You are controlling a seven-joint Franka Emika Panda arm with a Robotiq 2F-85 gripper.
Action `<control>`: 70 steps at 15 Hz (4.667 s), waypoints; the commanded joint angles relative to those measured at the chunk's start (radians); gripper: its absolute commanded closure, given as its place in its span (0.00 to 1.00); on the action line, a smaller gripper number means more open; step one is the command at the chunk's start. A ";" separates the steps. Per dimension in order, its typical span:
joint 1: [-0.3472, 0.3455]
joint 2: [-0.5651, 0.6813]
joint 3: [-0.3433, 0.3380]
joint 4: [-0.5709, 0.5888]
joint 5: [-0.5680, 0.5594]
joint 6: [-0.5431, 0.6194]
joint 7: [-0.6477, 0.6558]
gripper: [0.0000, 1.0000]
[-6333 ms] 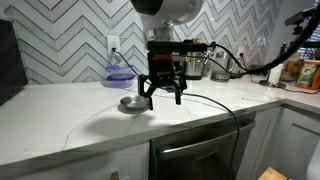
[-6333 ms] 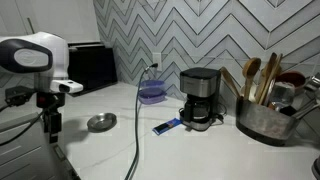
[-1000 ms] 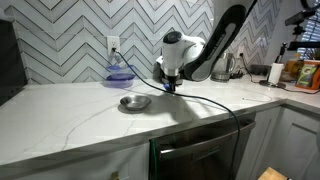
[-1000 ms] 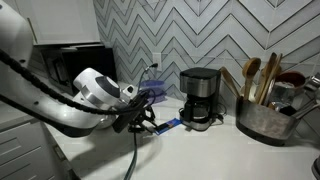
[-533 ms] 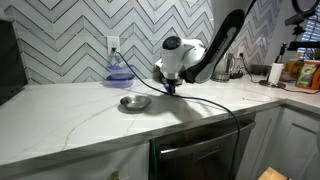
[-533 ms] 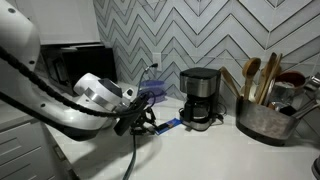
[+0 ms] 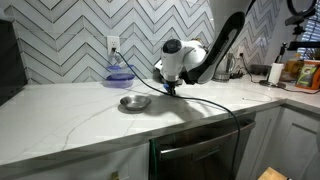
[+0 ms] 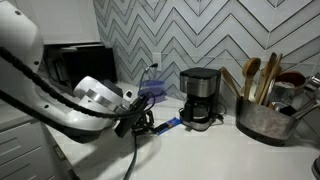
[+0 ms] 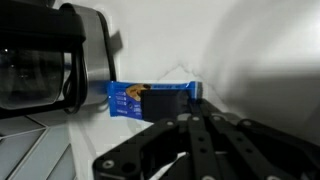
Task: Put the candy bar on the silver plate
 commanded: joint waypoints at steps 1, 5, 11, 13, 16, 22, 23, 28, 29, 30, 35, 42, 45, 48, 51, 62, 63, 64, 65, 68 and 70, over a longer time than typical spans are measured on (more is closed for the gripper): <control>-0.006 -0.012 -0.003 -0.008 0.000 0.024 0.002 1.00; -0.008 -0.103 0.002 -0.051 0.123 0.019 -0.080 1.00; 0.006 -0.256 0.017 -0.081 0.199 -0.001 -0.132 1.00; 0.006 -0.311 0.021 -0.091 0.210 -0.011 -0.129 1.00; 0.016 -0.398 0.035 -0.117 0.202 -0.007 -0.117 1.00; 0.078 -0.537 0.096 -0.189 0.200 0.066 -0.147 1.00; 0.089 -0.549 0.110 -0.194 0.185 0.074 -0.133 1.00; 0.126 -0.537 0.142 -0.182 0.180 0.118 -0.120 0.99; 0.138 -0.543 0.148 -0.191 0.180 0.130 -0.122 0.99; 0.145 -0.546 0.150 -0.196 0.180 0.133 -0.122 0.99; 0.148 -0.549 0.148 -0.199 0.180 0.134 -0.126 0.99; 0.153 -0.542 0.168 -0.192 0.164 0.120 -0.123 1.00; 0.166 -0.545 0.200 -0.205 0.170 0.108 -0.136 1.00; 0.165 -0.564 0.236 -0.222 0.163 0.077 -0.134 1.00; 0.164 -0.578 0.275 -0.237 0.159 0.028 -0.127 1.00; 0.156 -0.605 0.345 -0.294 0.148 -0.172 -0.118 1.00; 0.156 -0.602 0.348 -0.299 0.149 -0.179 -0.117 1.00; 0.156 -0.600 0.351 -0.306 0.150 -0.186 -0.117 1.00; 0.158 -0.597 0.354 -0.313 0.153 -0.192 -0.114 1.00; 0.160 -0.590 0.363 -0.329 0.157 -0.204 -0.108 1.00; 0.161 -0.584 0.370 -0.339 0.159 -0.205 -0.105 1.00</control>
